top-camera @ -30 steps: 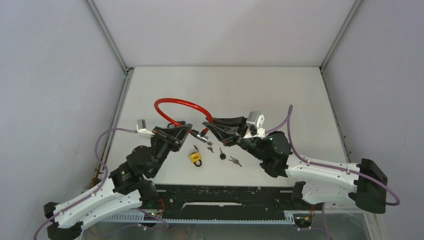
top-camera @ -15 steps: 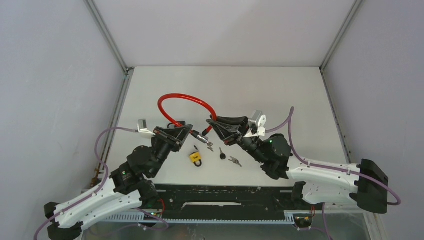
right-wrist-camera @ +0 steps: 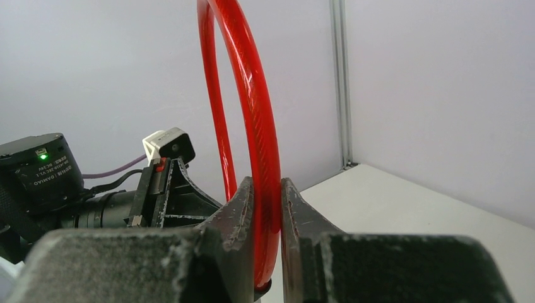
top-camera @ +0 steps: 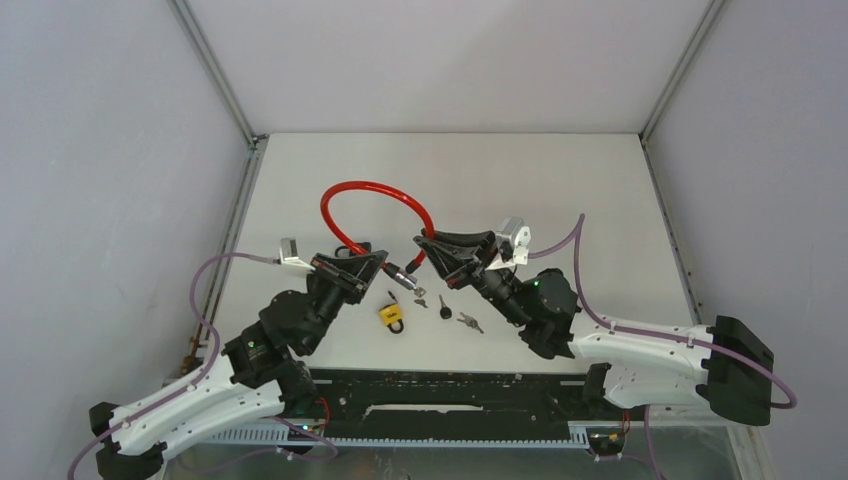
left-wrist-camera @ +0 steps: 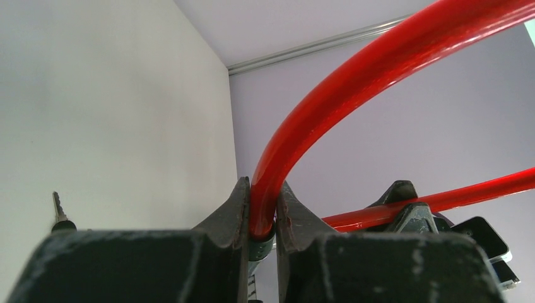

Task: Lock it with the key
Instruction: Lock the lock.

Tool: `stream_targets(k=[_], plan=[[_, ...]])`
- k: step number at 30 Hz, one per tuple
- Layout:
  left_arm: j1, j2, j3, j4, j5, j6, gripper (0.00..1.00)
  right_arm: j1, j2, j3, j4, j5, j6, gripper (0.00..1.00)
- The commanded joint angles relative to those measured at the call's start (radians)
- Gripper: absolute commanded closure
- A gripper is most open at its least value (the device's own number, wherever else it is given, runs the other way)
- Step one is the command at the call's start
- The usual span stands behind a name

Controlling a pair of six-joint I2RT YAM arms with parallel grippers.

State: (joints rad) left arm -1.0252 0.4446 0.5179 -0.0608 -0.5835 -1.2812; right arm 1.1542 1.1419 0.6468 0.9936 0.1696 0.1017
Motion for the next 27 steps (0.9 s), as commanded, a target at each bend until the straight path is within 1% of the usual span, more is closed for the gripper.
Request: stream_targets(k=[1, 12, 17, 22, 27], plan=[[-0.004, -0.02, 0.007, 0.22, 0.025, -0.045, 1.0, 0.012, 0.026, -0.043, -0.092, -0.024, 0.064, 1.0], [-0.004, -0.014, 0.011, 0.229, 0.031, -0.039, 1.0, 0.038, 0.049, -0.094, -0.069, 0.013, 0.151, 1.0], [-0.004, -0.021, 0.008, 0.23, 0.033, -0.036, 1.0, 0.059, 0.06, -0.125, -0.036, 0.083, 0.183, 1.0], [-0.004, -0.037, -0.002, 0.229, 0.023, -0.037, 1.0, 0.077, 0.067, -0.184, 0.034, 0.155, 0.234, 1.0], [-0.004, -0.036, -0.002, 0.231, 0.023, -0.036, 1.0, 0.091, 0.08, -0.222, 0.082, 0.188, 0.269, 1.0]])
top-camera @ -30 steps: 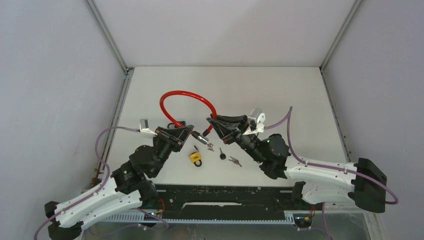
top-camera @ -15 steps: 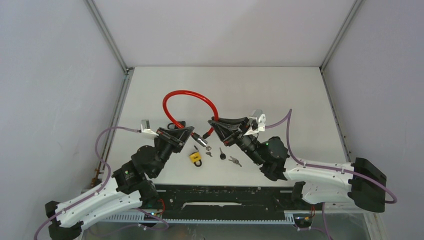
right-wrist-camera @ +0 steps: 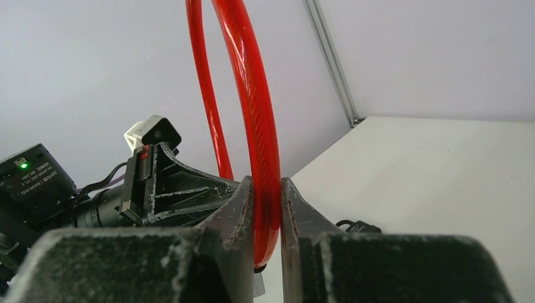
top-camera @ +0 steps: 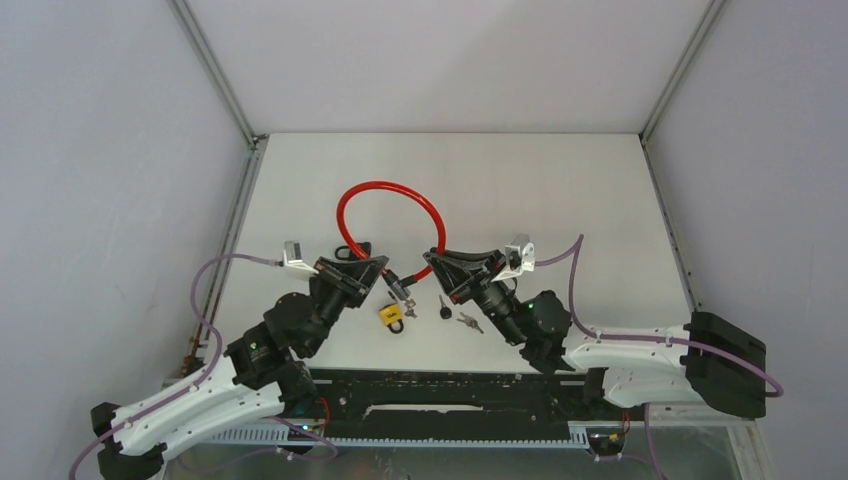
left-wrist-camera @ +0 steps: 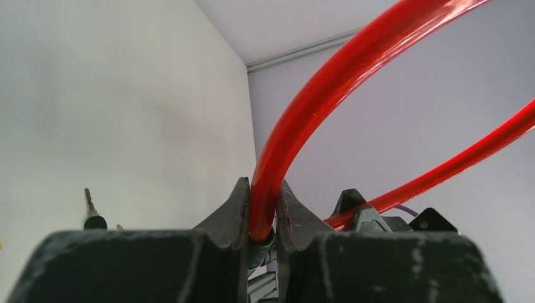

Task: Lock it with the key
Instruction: Lock the lock.

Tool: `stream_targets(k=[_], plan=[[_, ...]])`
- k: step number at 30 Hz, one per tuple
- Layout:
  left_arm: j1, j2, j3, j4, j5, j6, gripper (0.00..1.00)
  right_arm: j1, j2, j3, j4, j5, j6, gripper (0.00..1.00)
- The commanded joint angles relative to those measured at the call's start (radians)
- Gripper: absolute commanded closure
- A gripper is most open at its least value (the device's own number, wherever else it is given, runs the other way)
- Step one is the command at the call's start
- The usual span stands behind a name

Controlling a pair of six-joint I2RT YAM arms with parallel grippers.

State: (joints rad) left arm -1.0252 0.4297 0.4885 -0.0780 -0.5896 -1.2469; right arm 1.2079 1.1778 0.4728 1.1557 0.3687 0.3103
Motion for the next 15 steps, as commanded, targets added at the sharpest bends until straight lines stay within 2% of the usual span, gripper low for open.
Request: stream_targets(k=[1, 9, 15], plan=[[-0.004, -0.019, 0.027, 0.25, 0.03, -0.071, 1.0, 0.037, 0.047, -0.049, -0.075, -0.01, 0.063, 1.0], [-0.004, -0.014, 0.023, 0.234, 0.032, -0.069, 1.0, 0.048, 0.033, -0.049, -0.047, -0.01, -0.02, 1.0], [-0.004, -0.032, 0.012, 0.221, 0.026, -0.037, 1.0, 0.047, -0.09, -0.039, -0.112, -0.015, -0.15, 0.87]])
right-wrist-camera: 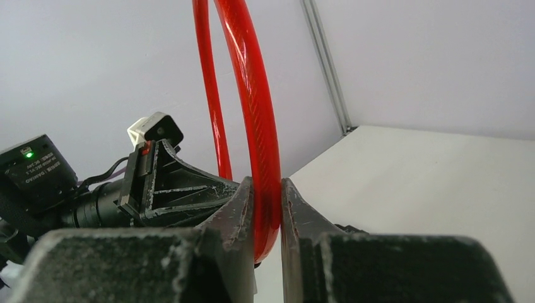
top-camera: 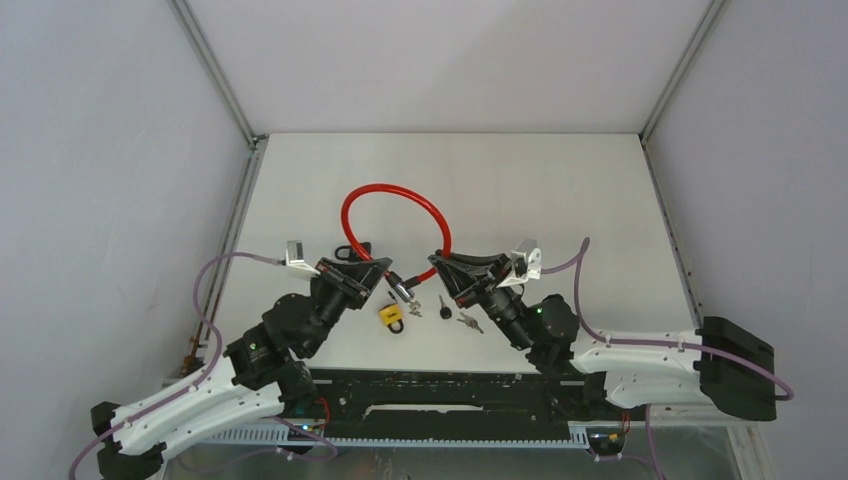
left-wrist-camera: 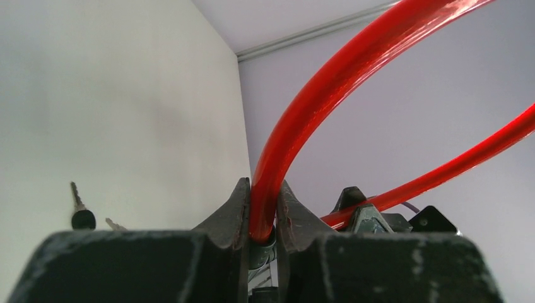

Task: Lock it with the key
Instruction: Lock the lock.

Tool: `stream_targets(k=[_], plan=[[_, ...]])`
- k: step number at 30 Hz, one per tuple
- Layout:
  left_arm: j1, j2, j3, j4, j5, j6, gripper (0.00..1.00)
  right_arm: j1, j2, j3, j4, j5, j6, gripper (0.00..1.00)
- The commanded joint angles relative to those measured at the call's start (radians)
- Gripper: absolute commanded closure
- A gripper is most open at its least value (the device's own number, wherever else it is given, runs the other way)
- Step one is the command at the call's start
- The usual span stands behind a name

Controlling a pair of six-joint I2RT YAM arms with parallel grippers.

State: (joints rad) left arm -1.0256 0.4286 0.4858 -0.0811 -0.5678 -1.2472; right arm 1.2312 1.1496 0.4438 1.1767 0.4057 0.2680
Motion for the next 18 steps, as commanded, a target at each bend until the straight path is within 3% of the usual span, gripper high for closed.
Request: stream_targets(k=[1, 6, 13, 18], plan=[[-0.004, -0.029, 0.018, 0.224, 0.01, -0.016, 1.0, 0.023, -0.084, -0.002, -0.16, -0.055, -0.127, 0.85], [-0.004, 0.0, 0.008, 0.325, 0.091, 0.117, 1.0, 0.022, -0.195, 0.045, -0.281, -0.086, -0.214, 0.73], [-0.004, 0.031, -0.003, 0.385, 0.127, 0.139, 1.0, 0.015, -0.325, 0.059, -0.363, -0.121, -0.265, 0.6], [-0.004, 0.026, -0.019, 0.421, 0.132, 0.16, 1.0, 0.015, -0.385, 0.059, -0.418, -0.143, -0.29, 0.55]])
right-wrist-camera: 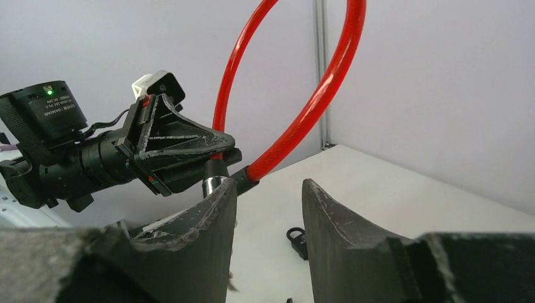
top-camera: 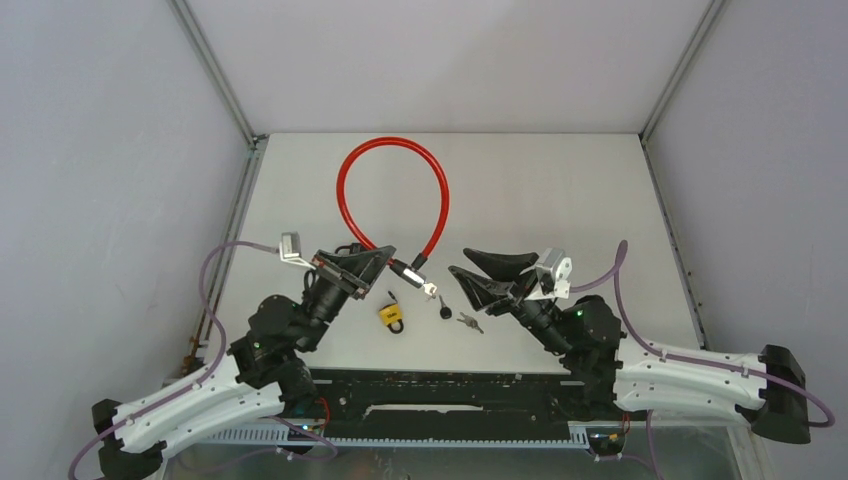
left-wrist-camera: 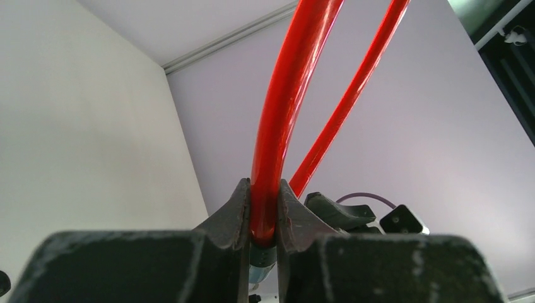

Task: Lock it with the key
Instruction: Lock the lock.

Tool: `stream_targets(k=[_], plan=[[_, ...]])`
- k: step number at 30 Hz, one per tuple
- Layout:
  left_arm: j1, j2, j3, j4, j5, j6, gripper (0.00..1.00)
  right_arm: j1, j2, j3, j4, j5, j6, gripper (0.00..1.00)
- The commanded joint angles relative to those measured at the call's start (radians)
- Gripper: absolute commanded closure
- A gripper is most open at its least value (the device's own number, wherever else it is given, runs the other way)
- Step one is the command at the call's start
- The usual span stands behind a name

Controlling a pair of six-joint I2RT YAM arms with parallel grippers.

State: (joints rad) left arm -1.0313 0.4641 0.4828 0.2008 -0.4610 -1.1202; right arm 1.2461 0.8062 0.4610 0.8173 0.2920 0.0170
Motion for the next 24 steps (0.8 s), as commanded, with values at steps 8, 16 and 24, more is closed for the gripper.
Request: stream_targets(k=[8, 16, 24], plan=[[0.002, -0.012, -0.066, 0.305, 0.088, 0.1, 1.0, -0.003, -0.089, 0.042, -0.17, -0.076, 0.025, 0.57], [0.002, -0.022, -0.081, 0.398, 0.132, 0.159, 1.0, -0.004, -0.119, 0.042, -0.215, -0.163, 0.176, 0.58], [0.002, -0.013, -0.078, 0.417, 0.137, 0.162, 1.0, -0.009, -0.099, 0.042, -0.165, -0.135, 0.376, 0.67]])
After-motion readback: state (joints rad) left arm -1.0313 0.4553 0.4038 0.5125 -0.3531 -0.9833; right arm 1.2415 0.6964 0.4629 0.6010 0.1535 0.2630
